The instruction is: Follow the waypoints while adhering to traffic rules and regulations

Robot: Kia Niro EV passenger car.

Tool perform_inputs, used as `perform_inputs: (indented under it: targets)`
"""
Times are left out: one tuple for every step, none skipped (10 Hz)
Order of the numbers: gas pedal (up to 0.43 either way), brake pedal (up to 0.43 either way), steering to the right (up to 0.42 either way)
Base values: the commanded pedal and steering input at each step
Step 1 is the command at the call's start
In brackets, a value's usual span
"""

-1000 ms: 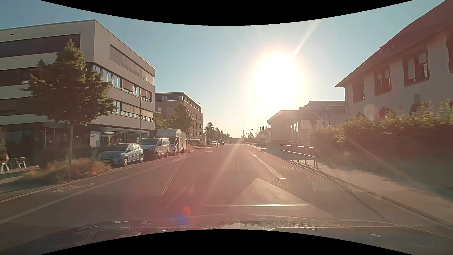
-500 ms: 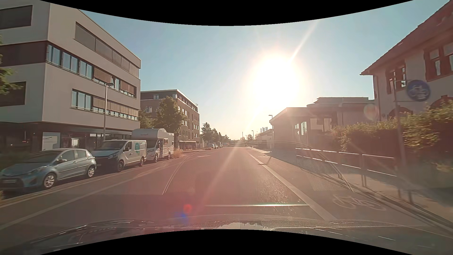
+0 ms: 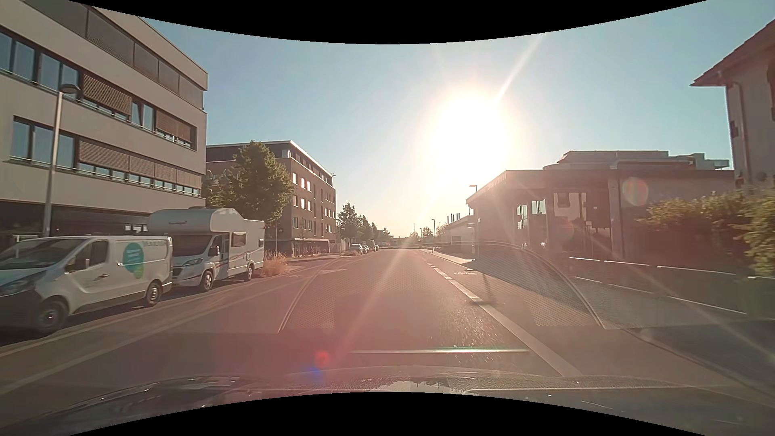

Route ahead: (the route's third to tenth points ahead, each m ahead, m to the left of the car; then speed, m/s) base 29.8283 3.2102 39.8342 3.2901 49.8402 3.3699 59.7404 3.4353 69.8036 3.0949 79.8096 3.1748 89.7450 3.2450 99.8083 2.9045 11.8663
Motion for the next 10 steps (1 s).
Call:
perform_inputs:
  targets:
    - [0.118, 0.0, 0.003]
    - [0.118, 0.0, 0.004]
    - [0.118, 0.0, 0.004]
    - [0.118, 0.0, 0.003]
    - [0.118, 0.0, 0.004]
    - [0.118, 0.0, 0.004]
    - [0.118, 0.0, 0.004]
    - [0.118, 0.0, 0.004]
    - [0.118, 0.0, 0.004]
    - [0.118, 0.0, 0.004]
